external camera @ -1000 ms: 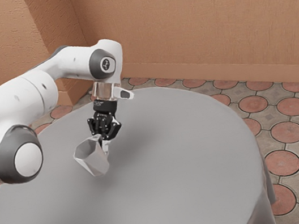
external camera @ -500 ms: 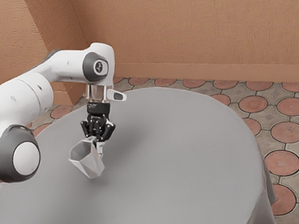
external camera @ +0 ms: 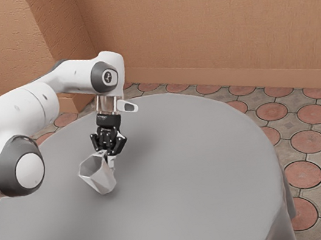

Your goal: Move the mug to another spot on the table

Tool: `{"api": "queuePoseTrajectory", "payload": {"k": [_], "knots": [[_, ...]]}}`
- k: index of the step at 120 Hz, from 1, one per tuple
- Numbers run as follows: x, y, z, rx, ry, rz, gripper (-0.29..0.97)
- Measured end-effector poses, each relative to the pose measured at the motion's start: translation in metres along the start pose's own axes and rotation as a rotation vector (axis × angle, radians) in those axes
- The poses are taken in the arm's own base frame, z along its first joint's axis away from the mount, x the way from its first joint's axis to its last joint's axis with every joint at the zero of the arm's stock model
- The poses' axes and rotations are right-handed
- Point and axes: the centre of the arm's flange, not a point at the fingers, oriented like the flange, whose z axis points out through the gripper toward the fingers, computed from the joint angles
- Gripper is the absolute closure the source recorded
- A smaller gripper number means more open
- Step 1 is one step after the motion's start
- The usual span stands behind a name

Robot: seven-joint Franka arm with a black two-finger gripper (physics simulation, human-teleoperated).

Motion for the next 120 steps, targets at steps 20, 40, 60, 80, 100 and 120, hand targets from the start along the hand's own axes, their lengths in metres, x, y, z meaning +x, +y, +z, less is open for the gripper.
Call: {"api": "queuePoseTrajectory", "payload": {"k": [20, 40, 60, 80, 100, 120], "knots": [[0.002, -0.001, 0.0, 0.001, 0.01, -0.002, 0.68], [0.007, -0.006, 0.005, -0.006, 0.017, -0.006, 0.68], [0.009, -0.005, 0.005, -0.006, 0.025, -0.006, 0.65], [0.011, 0.006, 0.006, -0.016, 0.028, 0.007, 0.31], [0.016, 0.006, 0.001, -0.014, 0.074, 0.001, 0.14], [0.024, 0.004, -0.008, -0.003, 0.161, -0.006, 0.07]]}}
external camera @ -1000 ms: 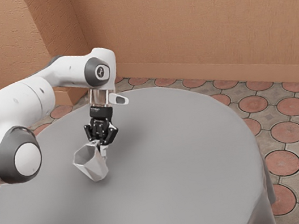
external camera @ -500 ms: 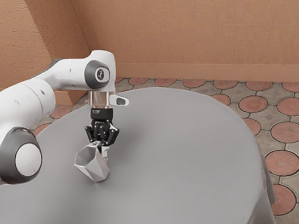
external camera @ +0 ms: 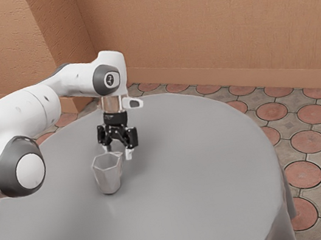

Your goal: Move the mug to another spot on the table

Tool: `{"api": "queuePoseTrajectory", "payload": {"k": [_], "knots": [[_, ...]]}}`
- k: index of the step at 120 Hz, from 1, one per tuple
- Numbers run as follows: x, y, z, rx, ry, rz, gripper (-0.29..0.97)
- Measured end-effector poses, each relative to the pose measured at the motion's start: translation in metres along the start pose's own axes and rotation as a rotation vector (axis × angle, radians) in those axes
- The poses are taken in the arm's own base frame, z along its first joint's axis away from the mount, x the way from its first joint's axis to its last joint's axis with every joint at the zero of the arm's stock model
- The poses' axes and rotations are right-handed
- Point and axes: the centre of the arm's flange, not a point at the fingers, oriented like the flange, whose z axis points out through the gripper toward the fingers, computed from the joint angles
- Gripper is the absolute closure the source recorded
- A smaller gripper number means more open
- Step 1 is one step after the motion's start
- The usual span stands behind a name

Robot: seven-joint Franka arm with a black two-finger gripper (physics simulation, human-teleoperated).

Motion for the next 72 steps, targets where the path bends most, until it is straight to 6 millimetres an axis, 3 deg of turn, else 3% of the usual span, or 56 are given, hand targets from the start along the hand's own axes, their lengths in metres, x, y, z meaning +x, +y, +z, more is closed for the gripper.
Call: {"api": "queuePoseTrajectory", "payload": {"k": [24, 35, 56, 72], "knots": [[0.004, -0.001, -0.01, 0.011, 0.063, -0.006, 0.03], [-0.005, 0.0, -0.029, 0.024, 0.099, -0.009, 0.02], [-0.05, 0.015, -0.084, 0.065, 0.18, -0.007, 0.01], [-0.095, 0.024, -0.097, 0.119, 0.226, -0.017, 0.0]]}}
